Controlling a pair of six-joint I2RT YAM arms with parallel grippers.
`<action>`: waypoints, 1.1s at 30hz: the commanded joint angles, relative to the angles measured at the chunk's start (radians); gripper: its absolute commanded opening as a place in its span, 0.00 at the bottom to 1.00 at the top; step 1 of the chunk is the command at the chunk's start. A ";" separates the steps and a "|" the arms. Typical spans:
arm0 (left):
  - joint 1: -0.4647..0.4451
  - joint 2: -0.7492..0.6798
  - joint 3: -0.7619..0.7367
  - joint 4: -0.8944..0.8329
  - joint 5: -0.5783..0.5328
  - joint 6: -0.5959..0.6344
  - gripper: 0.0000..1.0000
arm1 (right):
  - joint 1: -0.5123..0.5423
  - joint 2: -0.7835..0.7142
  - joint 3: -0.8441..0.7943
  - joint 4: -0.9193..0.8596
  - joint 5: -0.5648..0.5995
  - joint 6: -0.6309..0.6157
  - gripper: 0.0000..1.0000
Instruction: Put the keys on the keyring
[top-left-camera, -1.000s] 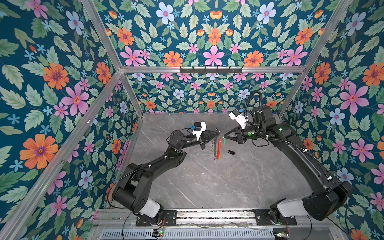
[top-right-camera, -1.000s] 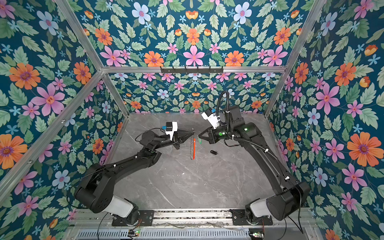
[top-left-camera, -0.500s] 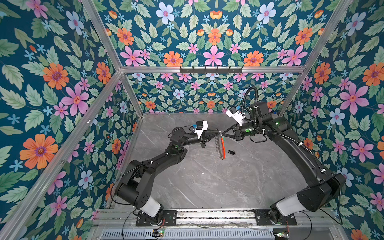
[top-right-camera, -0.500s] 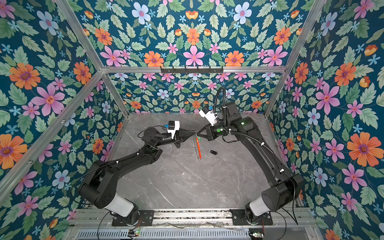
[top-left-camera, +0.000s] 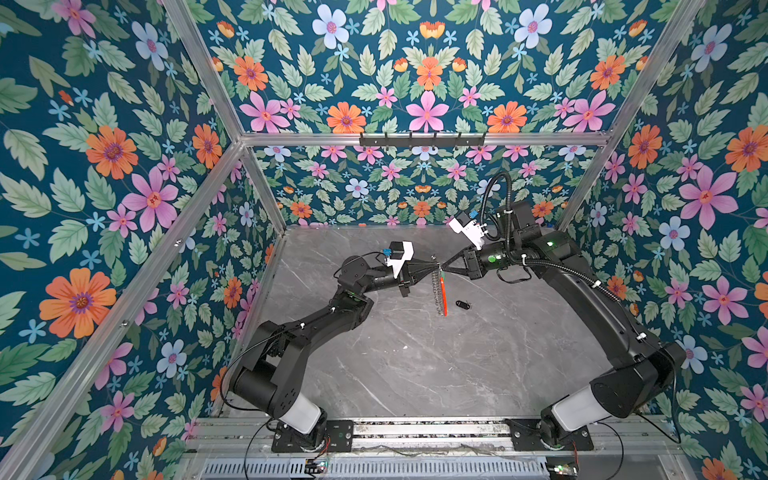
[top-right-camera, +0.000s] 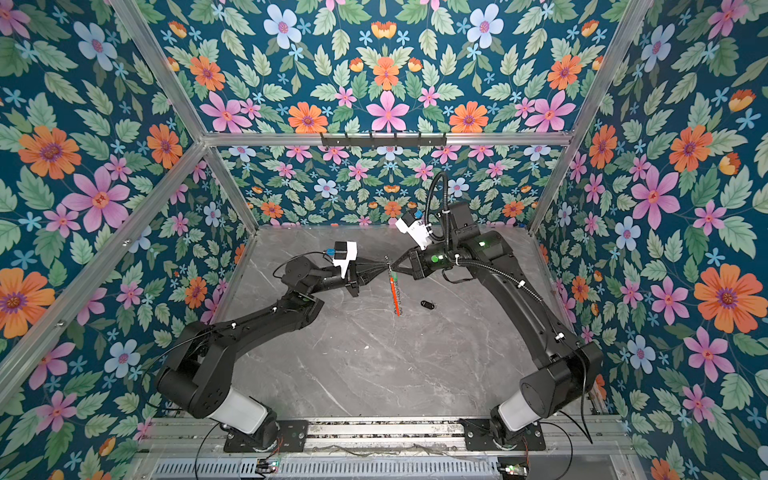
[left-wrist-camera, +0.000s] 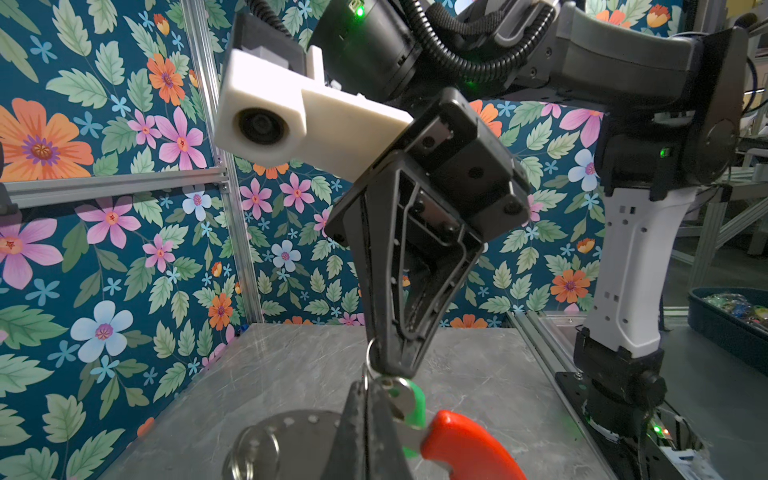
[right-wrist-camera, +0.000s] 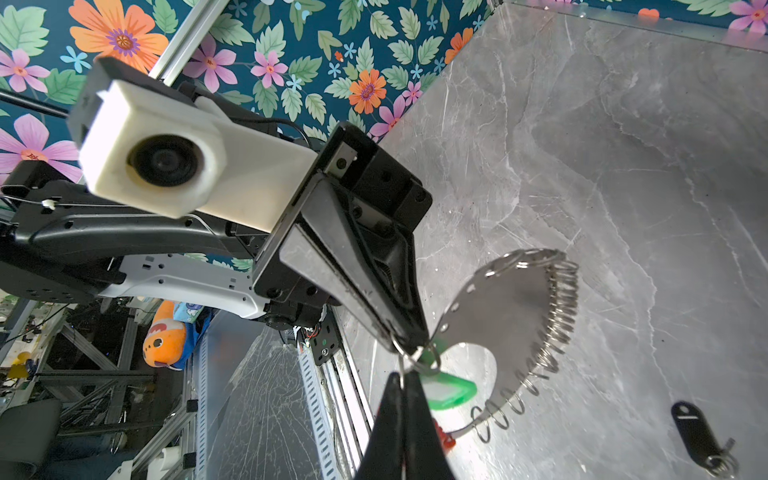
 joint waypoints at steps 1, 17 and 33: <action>-0.001 -0.016 0.000 0.083 0.032 -0.015 0.00 | -0.002 0.002 -0.002 0.015 0.020 0.004 0.00; -0.001 -0.005 0.000 0.197 0.024 -0.096 0.00 | -0.032 -0.026 -0.058 0.060 0.057 0.051 0.00; 0.011 0.036 -0.011 0.416 -0.028 -0.266 0.00 | -0.034 -0.055 -0.103 0.131 0.105 0.146 0.00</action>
